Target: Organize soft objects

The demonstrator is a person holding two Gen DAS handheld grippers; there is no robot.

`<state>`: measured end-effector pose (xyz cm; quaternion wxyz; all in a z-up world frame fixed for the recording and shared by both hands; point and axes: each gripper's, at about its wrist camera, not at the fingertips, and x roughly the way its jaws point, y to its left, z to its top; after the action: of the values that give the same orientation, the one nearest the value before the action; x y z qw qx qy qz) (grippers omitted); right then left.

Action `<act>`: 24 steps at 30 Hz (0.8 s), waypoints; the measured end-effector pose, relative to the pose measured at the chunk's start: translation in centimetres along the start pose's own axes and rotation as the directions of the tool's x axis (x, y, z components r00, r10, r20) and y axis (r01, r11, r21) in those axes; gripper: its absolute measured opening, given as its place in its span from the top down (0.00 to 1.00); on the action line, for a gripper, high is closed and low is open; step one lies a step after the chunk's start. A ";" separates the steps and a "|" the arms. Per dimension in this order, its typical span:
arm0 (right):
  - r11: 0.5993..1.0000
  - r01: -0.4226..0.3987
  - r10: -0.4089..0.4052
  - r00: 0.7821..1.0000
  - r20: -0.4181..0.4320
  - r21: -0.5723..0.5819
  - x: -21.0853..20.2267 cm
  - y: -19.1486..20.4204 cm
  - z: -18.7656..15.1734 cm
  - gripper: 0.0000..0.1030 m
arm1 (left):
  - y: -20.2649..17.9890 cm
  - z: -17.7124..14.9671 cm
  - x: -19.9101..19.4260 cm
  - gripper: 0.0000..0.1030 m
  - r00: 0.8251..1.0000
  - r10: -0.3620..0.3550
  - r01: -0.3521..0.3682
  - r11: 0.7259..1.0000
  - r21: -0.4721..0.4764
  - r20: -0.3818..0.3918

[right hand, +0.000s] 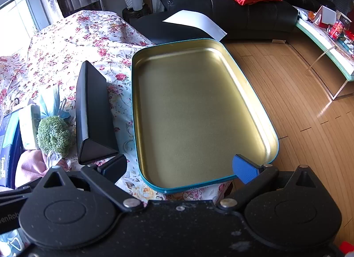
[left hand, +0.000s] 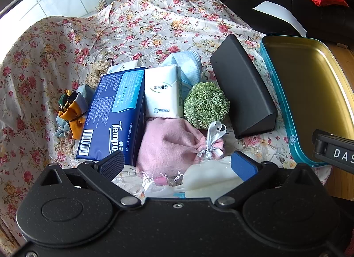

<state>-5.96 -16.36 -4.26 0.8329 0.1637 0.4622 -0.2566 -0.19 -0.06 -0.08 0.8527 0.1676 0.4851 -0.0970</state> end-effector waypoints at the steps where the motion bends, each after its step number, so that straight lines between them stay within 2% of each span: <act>1: 1.000 0.000 0.000 1.000 0.000 0.000 0.0 0.0 0.0 0.01 | 0.0 0.0 0.0 0.03 1.000 0.000 0.000 1.000 0.000 0.000; 21: 1.000 0.002 -0.002 1.000 -0.002 -0.002 -0.1 -0.1 0.6 0.01 | -0.2 0.1 -0.1 0.03 1.000 -0.002 0.002 1.000 0.001 -0.002; 24: 1.000 0.002 -0.002 1.000 -0.001 -0.001 -0.1 0.0 -0.1 0.01 | -0.2 0.1 -0.1 0.03 1.000 -0.002 0.002 1.000 0.000 -0.001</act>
<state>-6.06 -16.23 -4.27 0.8324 0.1628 0.4631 -0.2572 -0.21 -0.27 0.01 0.8523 0.1671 0.4859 -0.0978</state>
